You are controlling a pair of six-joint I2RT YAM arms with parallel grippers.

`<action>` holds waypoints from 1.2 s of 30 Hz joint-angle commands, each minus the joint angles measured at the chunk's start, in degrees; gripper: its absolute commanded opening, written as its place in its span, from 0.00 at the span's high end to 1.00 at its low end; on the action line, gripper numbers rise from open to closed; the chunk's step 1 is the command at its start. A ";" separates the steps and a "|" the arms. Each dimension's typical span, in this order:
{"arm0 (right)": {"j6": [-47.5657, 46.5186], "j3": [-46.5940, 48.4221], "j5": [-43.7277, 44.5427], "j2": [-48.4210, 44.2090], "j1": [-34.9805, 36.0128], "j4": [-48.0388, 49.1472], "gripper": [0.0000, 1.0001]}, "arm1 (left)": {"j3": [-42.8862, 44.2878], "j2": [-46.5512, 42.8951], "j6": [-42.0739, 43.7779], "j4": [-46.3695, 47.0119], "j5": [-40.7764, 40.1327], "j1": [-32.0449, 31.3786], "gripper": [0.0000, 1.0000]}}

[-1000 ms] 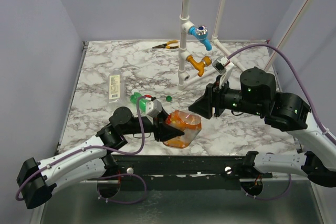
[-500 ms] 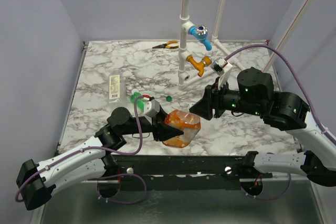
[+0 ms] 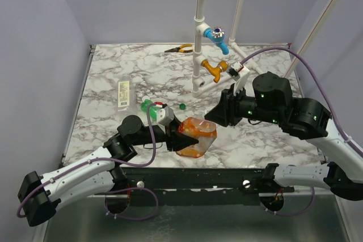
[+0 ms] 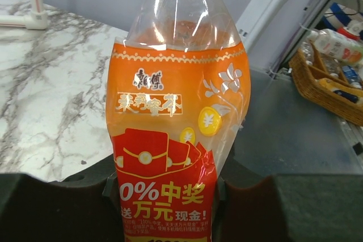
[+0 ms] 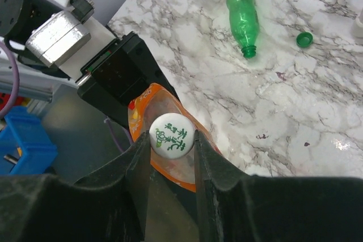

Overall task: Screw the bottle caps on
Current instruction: Screw the bottle cap onto the plastic bottle.

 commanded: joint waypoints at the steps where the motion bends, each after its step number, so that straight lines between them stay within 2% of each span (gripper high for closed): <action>1: 8.48 0.90 1.73 3.69 0.36 -1.41 0.91 | 2.80 1.05 4.46 0.08 -13.41 -0.47 1.00; 9: 26.69 2.46 11.05 13.64 0.36 -5.19 0.99 | 7.09 4.47 16.89 0.35 -39.83 -7.98 1.00; 16: 32.39 5.87 15.50 20.16 0.41 -4.79 0.99 | 9.28 8.16 23.40 1.90 -52.41 -12.99 1.00; 18: 32.63 6.11 15.69 20.63 0.37 -3.80 0.93 | 9.46 8.63 23.66 1.93 -53.47 -13.29 1.00; 20: 31.62 7.10 16.19 20.74 0.40 -3.32 0.74 | 9.09 8.47 23.66 1.78 -52.35 -13.27 1.00; 21: 30.49 7.67 16.76 20.49 0.40 -3.27 0.56 | 8.82 8.20 23.46 1.21 -51.31 -13.30 1.00; 23: 27.87 9.25 18.54 19.29 0.42 -3.87 0.30 | 8.43 7.28 22.13 -1.70 -46.52 -12.91 1.00; 24: 25.88 10.00 19.17 18.43 0.39 -3.89 0.23 | 8.37 6.86 20.78 -3.55 -44.20 -12.52 1.00; 27: 19.59 11.07 19.95 14.67 0.37 -2.88 0.17 | 7.13 5.24 15.66 -7.27 -34.42 -9.76 1.00; 30: 13.87 10.34 18.57 10.73 0.41 -1.61 0.17 | 5.89 3.40 11.85 -9.62 -25.90 -6.58 1.00; 32: 9.35 8.50 14.62 8.06 0.31 0.10 0.17 | 4.86 1.76 9.52 -9.70 -19.93 -4.18 1.00; 36: 4.66 7.04 10.17 4.84 0.29 -2.40 0.18 | 4.49 -0.34 5.73 -10.14 -7.68 0.43 1.00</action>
